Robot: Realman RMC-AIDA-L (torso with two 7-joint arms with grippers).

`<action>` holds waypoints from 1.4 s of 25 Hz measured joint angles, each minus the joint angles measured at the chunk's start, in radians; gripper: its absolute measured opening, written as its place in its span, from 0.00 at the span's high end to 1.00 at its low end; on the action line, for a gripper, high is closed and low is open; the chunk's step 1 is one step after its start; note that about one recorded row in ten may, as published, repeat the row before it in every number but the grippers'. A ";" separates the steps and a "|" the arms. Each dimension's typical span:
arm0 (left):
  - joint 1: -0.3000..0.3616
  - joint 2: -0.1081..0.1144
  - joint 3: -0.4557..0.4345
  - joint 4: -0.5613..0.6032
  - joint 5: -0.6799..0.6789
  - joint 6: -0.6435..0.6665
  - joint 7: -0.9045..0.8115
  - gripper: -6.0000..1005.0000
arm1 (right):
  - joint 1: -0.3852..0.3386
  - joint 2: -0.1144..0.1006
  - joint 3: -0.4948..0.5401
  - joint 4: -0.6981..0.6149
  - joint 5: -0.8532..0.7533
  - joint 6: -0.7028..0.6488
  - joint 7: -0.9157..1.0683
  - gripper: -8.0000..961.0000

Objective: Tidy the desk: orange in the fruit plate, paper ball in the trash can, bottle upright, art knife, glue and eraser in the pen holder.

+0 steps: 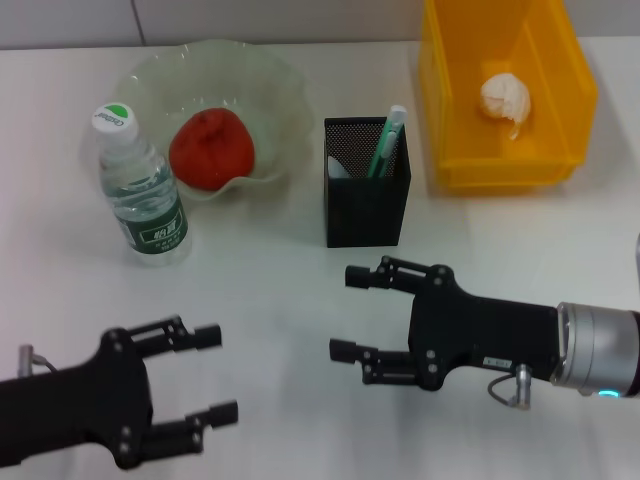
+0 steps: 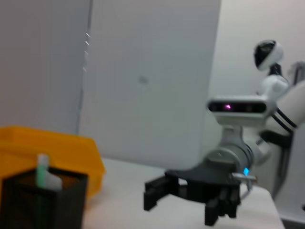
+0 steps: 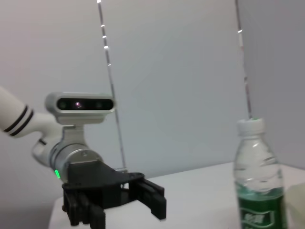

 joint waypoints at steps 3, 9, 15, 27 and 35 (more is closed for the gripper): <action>-0.001 -0.009 -0.001 0.000 0.036 -0.004 0.000 0.28 | 0.001 0.001 -0.018 -0.001 0.001 0.002 0.006 0.18; 0.000 -0.015 -0.007 -0.007 0.043 -0.009 0.002 0.28 | 0.001 0.001 -0.032 0.005 0.002 0.003 0.027 0.18; -0.001 -0.020 -0.014 -0.022 0.045 -0.020 0.013 0.28 | 0.000 0.002 -0.045 0.008 0.002 0.009 0.027 0.18; -0.044 -0.041 -0.041 -0.014 0.042 -0.021 0.010 0.28 | -0.014 -0.002 -0.041 0.008 0.001 0.024 0.020 0.18; -0.051 -0.056 -0.055 -0.014 0.045 -0.029 0.011 0.28 | -0.017 -0.002 -0.046 0.008 0.000 0.038 0.019 0.18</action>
